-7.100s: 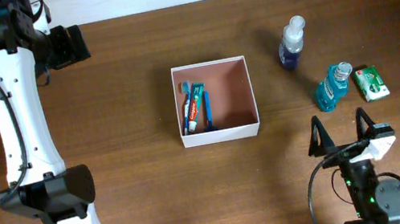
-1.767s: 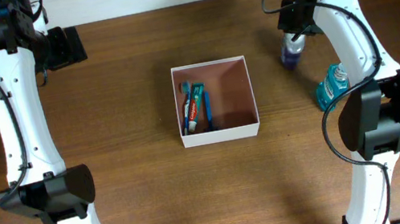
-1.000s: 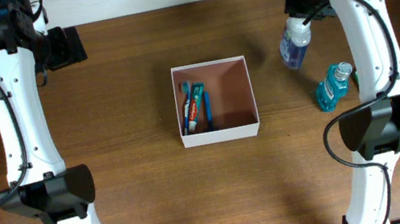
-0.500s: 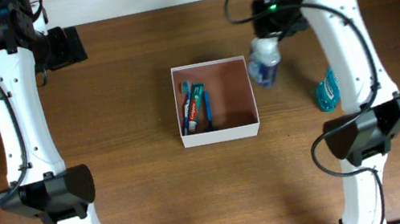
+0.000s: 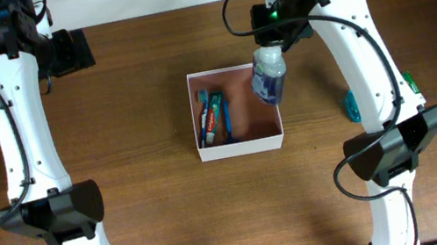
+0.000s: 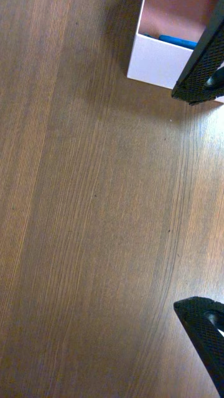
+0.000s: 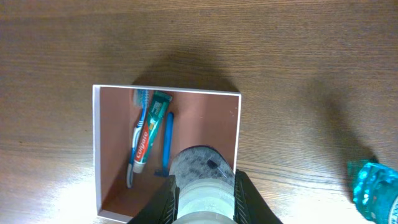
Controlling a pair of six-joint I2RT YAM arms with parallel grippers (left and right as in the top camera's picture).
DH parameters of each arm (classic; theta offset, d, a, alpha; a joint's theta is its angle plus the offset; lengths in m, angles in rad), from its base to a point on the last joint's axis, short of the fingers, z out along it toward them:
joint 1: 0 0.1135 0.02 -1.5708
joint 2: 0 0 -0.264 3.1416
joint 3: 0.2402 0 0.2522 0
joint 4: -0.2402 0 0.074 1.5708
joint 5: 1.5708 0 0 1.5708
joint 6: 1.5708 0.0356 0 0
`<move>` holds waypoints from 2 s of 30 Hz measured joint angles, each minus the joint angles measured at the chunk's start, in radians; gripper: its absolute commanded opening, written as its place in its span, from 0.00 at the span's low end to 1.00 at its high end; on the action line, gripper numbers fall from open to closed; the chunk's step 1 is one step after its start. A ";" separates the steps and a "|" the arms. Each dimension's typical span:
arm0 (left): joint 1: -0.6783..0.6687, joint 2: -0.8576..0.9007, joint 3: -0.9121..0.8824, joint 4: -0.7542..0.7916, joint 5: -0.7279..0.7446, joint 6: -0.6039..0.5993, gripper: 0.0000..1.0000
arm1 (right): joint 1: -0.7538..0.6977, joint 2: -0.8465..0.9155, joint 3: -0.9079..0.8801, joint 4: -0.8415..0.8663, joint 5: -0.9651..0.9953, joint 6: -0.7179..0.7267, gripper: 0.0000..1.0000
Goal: Pack container
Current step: 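Lift the soap bottle and carry it over the pink box, then lower the soap bottle into the box's right side and release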
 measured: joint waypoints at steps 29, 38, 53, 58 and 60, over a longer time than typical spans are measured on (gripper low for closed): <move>0.000 0.000 0.000 0.000 0.000 0.000 1.00 | 0.107 -0.003 -0.151 0.137 0.263 0.296 0.22; 0.000 0.000 0.000 0.000 0.000 0.000 1.00 | 0.107 -0.003 -0.160 0.182 0.267 0.319 0.23; 0.000 0.000 0.000 0.000 0.000 0.000 1.00 | 0.107 -0.003 -0.298 0.278 0.335 0.318 0.27; 0.000 0.000 0.000 0.000 0.000 0.000 1.00 | 0.107 -0.003 -0.298 0.284 0.346 0.314 0.27; 0.000 0.000 0.000 0.000 0.000 0.000 1.00 | 0.107 -0.003 -0.298 0.291 0.346 0.314 0.27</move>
